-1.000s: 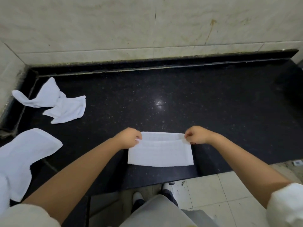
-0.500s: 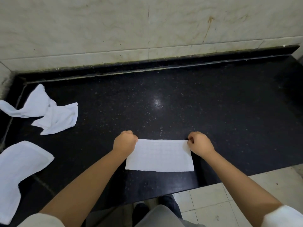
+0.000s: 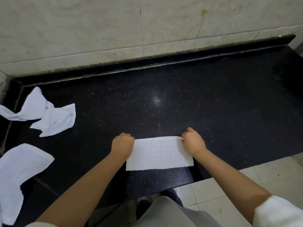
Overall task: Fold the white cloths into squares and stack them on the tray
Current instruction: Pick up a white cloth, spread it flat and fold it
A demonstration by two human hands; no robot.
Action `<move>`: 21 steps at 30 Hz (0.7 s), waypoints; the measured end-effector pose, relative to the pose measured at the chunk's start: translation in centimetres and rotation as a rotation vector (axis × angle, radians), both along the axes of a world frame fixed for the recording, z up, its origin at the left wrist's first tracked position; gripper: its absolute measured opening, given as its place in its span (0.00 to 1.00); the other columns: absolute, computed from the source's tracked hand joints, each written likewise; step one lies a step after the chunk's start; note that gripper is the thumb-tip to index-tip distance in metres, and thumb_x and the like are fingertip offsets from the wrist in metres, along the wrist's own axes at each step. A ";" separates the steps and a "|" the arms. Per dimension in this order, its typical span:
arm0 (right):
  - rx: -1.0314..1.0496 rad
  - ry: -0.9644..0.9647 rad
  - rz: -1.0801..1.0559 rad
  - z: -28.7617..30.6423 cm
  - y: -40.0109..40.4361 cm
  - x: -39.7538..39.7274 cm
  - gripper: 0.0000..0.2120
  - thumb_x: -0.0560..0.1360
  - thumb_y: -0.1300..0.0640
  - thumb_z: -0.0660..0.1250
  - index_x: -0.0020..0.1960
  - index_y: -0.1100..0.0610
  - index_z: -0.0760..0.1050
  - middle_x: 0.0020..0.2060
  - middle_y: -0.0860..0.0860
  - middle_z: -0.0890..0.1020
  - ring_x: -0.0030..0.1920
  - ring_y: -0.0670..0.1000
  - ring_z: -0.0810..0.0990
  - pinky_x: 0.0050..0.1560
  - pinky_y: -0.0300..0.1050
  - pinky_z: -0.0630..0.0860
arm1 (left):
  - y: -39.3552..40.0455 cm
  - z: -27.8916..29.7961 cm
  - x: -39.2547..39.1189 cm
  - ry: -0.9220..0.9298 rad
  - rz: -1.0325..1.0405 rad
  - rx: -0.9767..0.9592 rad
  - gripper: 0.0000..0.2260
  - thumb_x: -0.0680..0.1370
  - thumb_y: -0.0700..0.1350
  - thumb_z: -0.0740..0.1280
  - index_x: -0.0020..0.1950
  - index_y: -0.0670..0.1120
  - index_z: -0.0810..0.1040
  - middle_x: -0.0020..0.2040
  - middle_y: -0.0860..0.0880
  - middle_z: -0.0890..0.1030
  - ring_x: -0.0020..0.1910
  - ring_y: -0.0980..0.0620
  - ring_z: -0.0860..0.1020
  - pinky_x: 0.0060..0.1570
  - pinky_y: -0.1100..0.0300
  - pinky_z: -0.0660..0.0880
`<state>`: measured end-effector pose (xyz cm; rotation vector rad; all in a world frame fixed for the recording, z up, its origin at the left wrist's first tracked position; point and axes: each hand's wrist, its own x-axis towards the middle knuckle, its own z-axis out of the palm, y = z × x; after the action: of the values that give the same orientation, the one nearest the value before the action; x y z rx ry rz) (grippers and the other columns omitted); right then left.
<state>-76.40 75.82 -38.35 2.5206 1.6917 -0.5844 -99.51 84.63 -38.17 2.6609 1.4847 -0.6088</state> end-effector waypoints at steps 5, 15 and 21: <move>-0.005 0.016 0.061 1.6 0.7 0.5 0.12 0.74 0.67 0.58 0.52 0.63 0.79 0.53 0.56 0.77 0.52 0.56 0.76 0.45 0.44 0.72 | 0.0 0.4 -0.1 -0.037 0.077 -0.105 0.11 0.77 0.39 0.62 0.59 0.44 0.74 0.56 0.47 0.76 0.57 0.49 0.73 0.53 0.59 0.73; 0.824 0.111 0.167 9.3 3.2 0.4 0.04 0.65 0.70 0.70 0.39 0.66 0.80 0.37 0.61 0.81 0.39 0.62 0.78 0.42 0.50 0.75 | 2.7 8.9 -3.5 -0.595 -0.038 0.532 0.07 0.65 0.36 0.63 0.35 0.37 0.80 0.34 0.40 0.78 0.37 0.39 0.77 0.27 0.55 0.72; 0.259 -0.050 0.278 2.3 -0.5 -1.1 0.09 0.70 0.65 0.66 0.50 0.61 0.79 0.53 0.56 0.78 0.54 0.61 0.75 0.51 0.50 0.70 | -2.5 1.6 -5.1 -0.272 -0.135 0.174 0.01 0.66 0.37 0.68 0.34 0.40 0.79 0.36 0.42 0.79 0.39 0.41 0.78 0.31 0.55 0.73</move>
<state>-77.53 75.37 -36.00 2.3633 2.1719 -0.2950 -104.64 82.17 -36.57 2.8482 1.3477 -0.1166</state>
